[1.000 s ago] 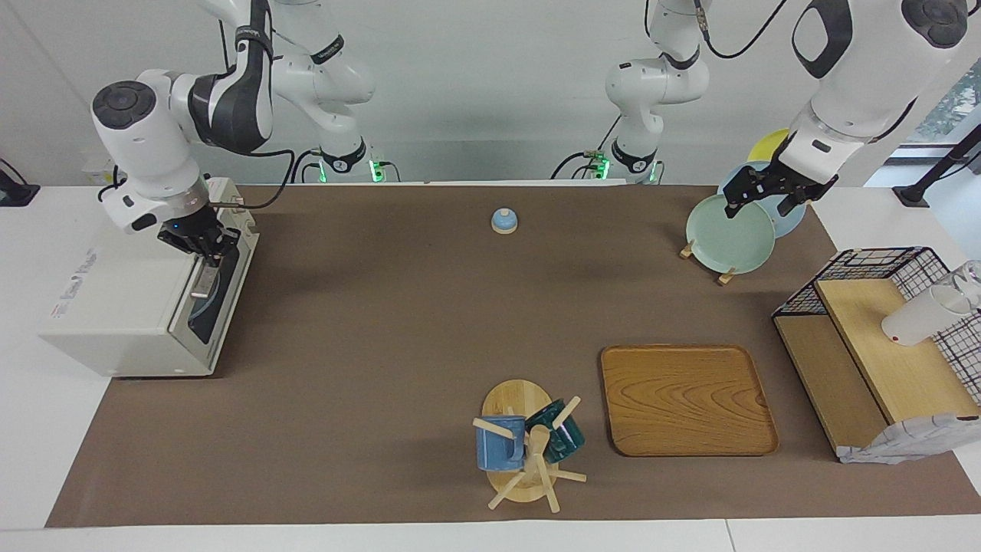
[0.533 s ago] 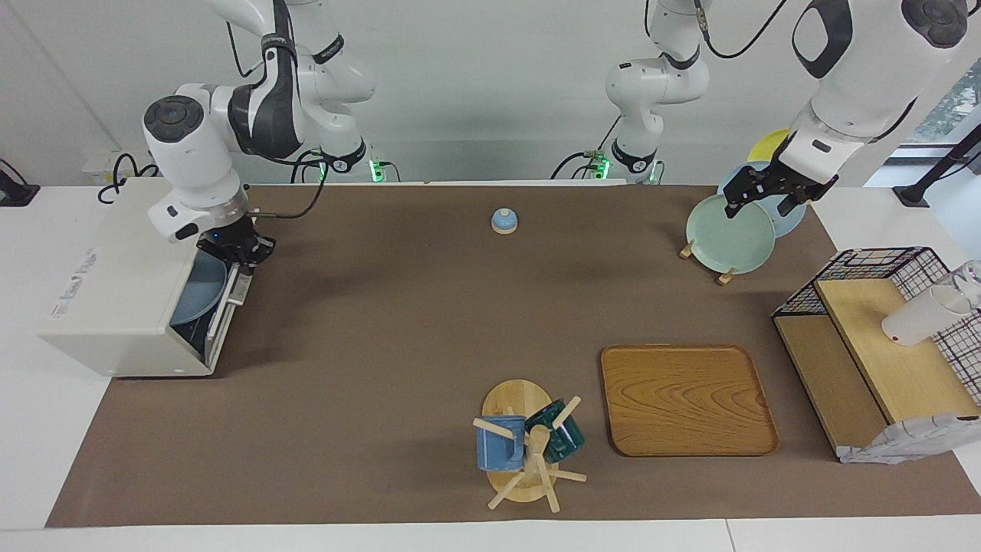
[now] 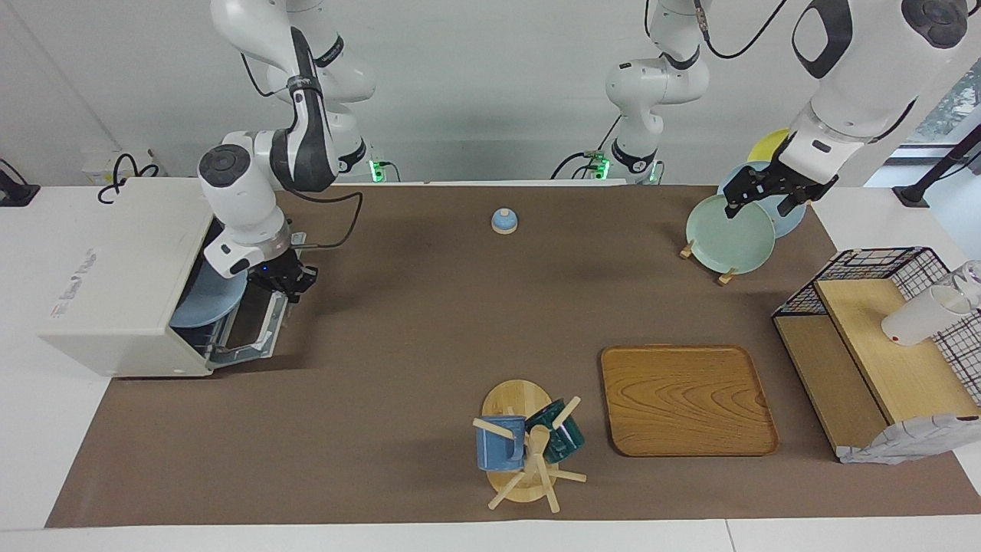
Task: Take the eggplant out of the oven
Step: 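Reach the right gripper into the open toaster oven toward the plate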
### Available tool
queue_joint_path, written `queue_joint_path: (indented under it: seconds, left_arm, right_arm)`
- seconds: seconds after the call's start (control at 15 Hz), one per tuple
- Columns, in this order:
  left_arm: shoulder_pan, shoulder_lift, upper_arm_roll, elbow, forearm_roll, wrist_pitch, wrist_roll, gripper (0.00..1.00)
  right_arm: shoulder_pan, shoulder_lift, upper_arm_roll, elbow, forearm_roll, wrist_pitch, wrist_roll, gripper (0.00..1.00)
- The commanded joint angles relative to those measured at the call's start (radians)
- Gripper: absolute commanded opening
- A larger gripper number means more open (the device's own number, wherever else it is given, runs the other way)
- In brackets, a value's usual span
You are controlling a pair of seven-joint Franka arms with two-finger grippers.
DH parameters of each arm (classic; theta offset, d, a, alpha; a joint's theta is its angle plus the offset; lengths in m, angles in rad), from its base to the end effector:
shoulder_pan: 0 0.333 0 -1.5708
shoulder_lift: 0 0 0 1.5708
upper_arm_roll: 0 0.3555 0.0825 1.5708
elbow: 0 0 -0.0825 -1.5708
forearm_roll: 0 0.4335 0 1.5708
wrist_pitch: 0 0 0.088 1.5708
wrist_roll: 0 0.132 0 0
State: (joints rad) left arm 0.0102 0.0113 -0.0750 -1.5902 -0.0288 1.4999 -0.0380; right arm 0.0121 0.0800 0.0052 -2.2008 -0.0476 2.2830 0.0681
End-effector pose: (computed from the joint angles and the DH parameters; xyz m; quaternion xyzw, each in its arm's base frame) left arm 0.5950 -0.0423 0.6165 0.9985 -0.0137 -0.0515 0.0122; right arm 0.5814 0.0080 0.3290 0.9998 -0.0099 0.0019 0.0178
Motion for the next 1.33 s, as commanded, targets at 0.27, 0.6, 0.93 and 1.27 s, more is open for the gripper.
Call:
queue_joint_path:
  seconds: [0.27,0.6,0.93,1.27]
  left_arm:
    - [0.011,-0.011,-0.005,-0.008,0.009,0.011,0.003,1.0]
    - [0.011,-0.011,-0.005,-0.008,0.009,0.033,0.003,1.0]
    - [0.011,-0.011,-0.005,-0.008,0.009,0.036,0.001,1.0]
    - [0.011,-0.011,-0.006,-0.008,0.009,0.037,0.001,1.0]
  right_arm:
    - [-0.007,0.124,-0.021,0.029,-0.003,0.13,0.021,0.0]
    - [0.085,0.135,-0.014,0.09,0.017,0.09,0.114,0.0]
    - [0.089,0.074,-0.017,0.168,-0.024,-0.095,0.11,0.55]
    - [0.037,0.011,-0.021,0.19,-0.155,-0.256,0.104,0.57]
